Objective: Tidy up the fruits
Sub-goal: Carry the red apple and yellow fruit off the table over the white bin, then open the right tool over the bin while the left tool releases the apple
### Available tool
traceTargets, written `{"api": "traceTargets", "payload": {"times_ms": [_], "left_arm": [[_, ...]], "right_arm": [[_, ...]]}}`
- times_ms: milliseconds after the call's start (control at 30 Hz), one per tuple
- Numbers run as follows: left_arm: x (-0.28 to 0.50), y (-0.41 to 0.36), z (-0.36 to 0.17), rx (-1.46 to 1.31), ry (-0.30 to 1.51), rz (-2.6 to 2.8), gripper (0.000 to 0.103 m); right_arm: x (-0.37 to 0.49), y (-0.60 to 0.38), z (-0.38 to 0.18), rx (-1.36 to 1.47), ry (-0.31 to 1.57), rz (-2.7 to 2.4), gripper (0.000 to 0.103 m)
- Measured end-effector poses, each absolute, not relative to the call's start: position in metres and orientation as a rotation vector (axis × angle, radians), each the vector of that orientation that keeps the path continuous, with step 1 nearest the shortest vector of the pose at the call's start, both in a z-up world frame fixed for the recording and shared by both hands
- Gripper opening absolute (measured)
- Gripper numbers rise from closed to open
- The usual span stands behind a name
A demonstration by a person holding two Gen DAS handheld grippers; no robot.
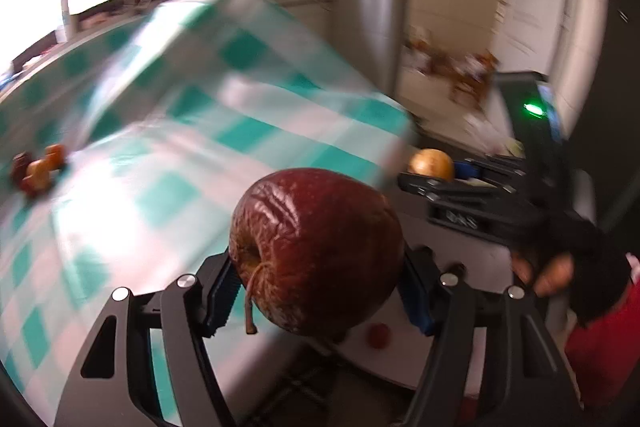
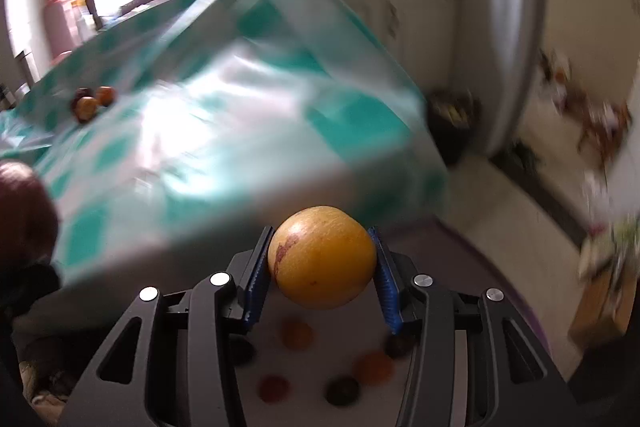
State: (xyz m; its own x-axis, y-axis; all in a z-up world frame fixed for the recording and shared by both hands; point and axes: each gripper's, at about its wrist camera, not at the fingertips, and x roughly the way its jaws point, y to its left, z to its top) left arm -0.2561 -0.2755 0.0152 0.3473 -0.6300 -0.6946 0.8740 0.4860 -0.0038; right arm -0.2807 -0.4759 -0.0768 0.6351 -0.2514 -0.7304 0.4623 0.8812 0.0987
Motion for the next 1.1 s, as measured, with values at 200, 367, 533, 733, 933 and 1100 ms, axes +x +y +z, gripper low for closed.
{"api": "traceTargets", "payload": {"times_ms": [200,367,533,733,933,1100], "left_arm": [[-0.28,-0.322,-0.033,0.559,0.77,-1.146,0.068],[-0.291,-0.358,-0.083,0.714,0.875,-1.199,0.068],[-0.301,-0.377,-0.124,0.848,0.928,-1.24,0.068],[-0.328,-0.385,-0.164,1.031,0.924,-1.281,0.068],[-0.347,-0.39,-0.183,1.162,0.899,-1.315,0.068],[-0.345,-0.396,-0.191,1.178,0.929,-1.311,0.069]], "right_arm": [[-0.285,-0.526,-0.129,0.388,0.935,-0.51,0.046],[-0.271,-0.544,-0.168,0.436,1.032,-0.508,0.046],[-0.255,-0.548,-0.206,0.453,1.119,-0.496,0.046],[-0.246,-0.54,-0.239,0.482,1.174,-0.459,0.046],[-0.242,-0.533,-0.262,0.492,1.213,-0.448,0.047],[-0.236,-0.534,-0.266,0.501,1.214,-0.451,0.048]]}}
